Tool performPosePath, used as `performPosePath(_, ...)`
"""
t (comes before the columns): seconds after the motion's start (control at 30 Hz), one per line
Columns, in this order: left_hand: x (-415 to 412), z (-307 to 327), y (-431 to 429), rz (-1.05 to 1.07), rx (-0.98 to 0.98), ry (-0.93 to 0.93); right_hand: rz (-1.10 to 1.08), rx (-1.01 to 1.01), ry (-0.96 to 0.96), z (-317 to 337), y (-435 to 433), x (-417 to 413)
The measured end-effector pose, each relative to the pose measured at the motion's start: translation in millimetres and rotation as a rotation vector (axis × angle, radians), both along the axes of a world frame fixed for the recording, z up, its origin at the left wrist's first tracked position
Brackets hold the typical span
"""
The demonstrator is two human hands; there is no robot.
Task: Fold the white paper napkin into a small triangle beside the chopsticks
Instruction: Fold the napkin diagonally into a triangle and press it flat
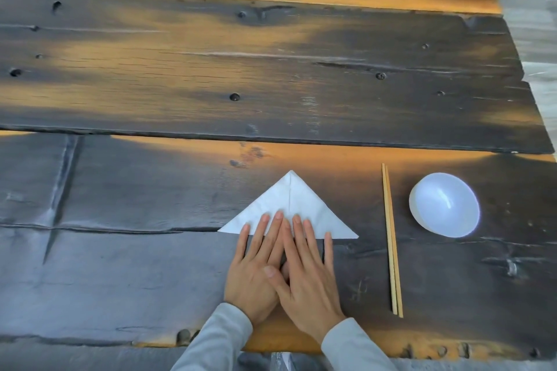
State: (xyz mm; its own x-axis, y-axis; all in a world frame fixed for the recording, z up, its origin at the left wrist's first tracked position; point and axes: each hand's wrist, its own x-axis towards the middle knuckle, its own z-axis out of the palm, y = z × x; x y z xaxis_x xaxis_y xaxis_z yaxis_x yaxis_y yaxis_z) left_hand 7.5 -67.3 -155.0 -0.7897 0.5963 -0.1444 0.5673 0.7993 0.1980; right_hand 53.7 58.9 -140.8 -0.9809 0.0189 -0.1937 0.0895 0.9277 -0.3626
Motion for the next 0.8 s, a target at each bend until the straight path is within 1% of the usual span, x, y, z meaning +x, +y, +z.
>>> performPosePath(0.17,-1.2,0.7,-0.6,0.038,0.052,-0.012,-0.057,0.032,-0.010,-4.2,19.0,10.4)
performPosePath(0.33,-1.6,1.5,-0.1,0.038,0.053,-0.024,-0.132,0.069,-0.011,-6.4,43.9,23.4)
performPosePath(0.4,-1.3,1.2,-2.9,0.074,0.052,-0.026,-0.153,0.089,-0.014,-6.3,50.7,27.0)
performPosePath(0.53,-4.6,-0.9,-29.6,0.223,0.032,-0.004,-0.182,0.102,-0.025,-7.9,54.7,29.3)
performPosePath(0.63,-4.3,-4.6,-42.0,0.248,0.017,-0.006,-0.184,0.108,-0.023,-11.1,54.0,29.3)
performPosePath(0.8,-2.9,-4.0,-38.2,0.265,-0.012,-0.003,-0.192,0.132,-0.028,-10.5,53.1,28.2)
